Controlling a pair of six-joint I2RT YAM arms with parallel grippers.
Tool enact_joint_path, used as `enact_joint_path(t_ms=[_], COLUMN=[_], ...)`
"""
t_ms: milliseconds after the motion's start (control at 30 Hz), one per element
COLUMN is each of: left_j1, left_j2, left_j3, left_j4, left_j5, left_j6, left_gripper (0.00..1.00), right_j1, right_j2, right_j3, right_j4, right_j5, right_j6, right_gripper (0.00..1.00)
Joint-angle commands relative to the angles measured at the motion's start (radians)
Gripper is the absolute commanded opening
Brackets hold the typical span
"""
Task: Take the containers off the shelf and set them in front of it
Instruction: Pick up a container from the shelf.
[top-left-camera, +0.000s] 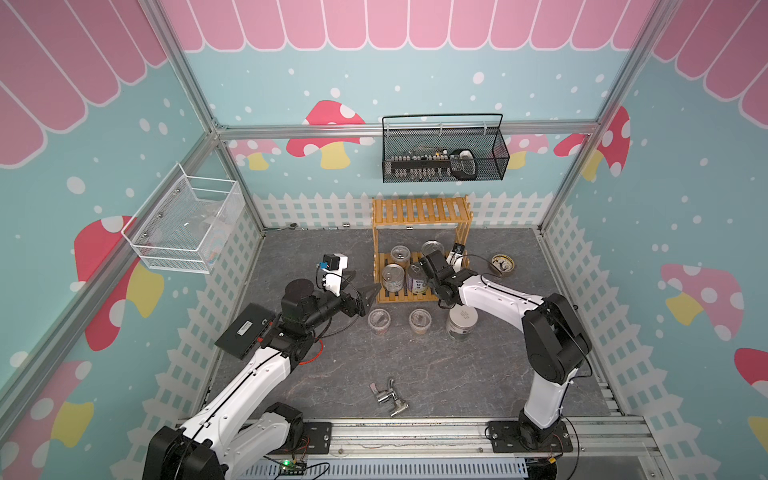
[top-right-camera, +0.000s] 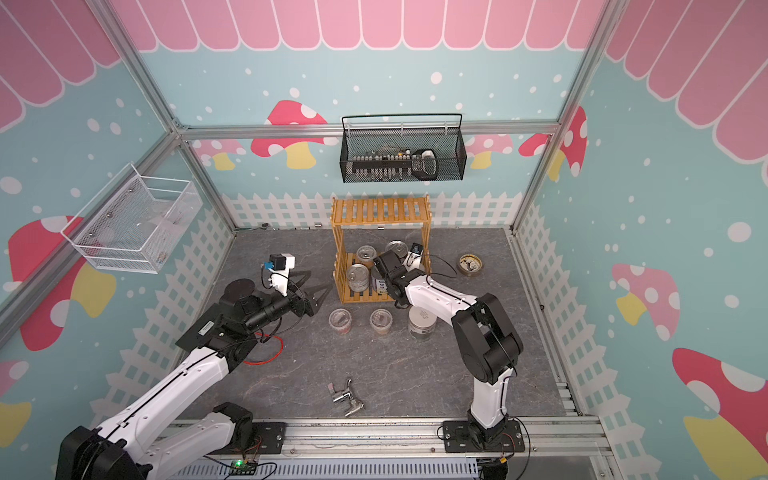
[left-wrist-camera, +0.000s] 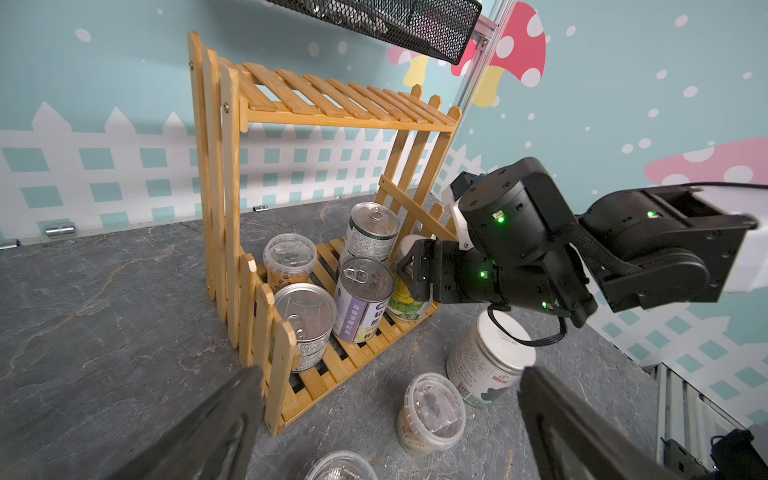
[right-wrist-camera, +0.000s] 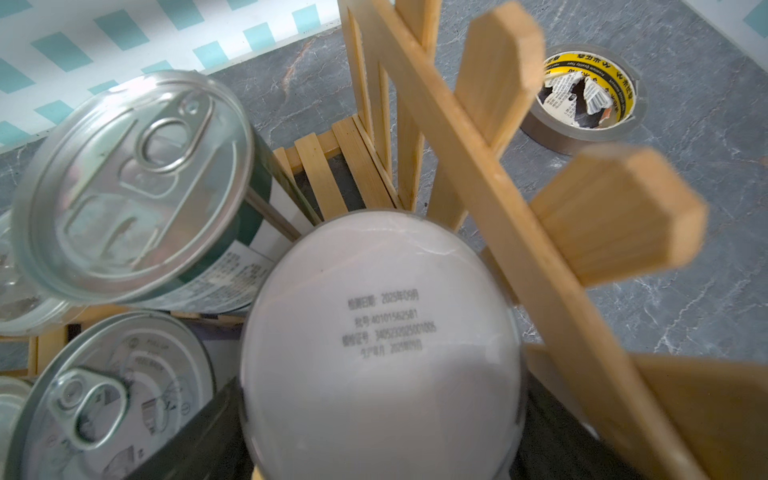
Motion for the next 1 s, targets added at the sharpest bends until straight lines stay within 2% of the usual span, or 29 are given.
enact_joint_path(t_ms=[0, 567, 833, 967], left_j1=[0.008, 0.008, 0.008, 0.010], left_j2=[0.002, 0.011, 0.010, 0.012], left_j3=[-0.009, -0.008, -0.006, -0.005], left_j4=[0.010, 0.013, 0.012, 0.012], left_j5=[0.014, 0.017, 0.016, 0.013], left_j6=[0.010, 0.007, 0.007, 0.007], left_gripper=[0.99, 0.99, 0.99, 0.99], right_j1=[0.010, 0.053, 0.085, 0.136], right_j2=[-0.044, -0.177, -0.298, -0.369], right_j3=[-0.023, -0.123, -0.179, -0.202], right_j4=[0.010, 0.144, 0.156, 0.162], right_j5=[0.015, -0.033, -0.065, -0.084], right_j6=[-0.048, -0.246, -0.334, -0.403], right_gripper=[0.72, 0.69, 0.69, 0.70])
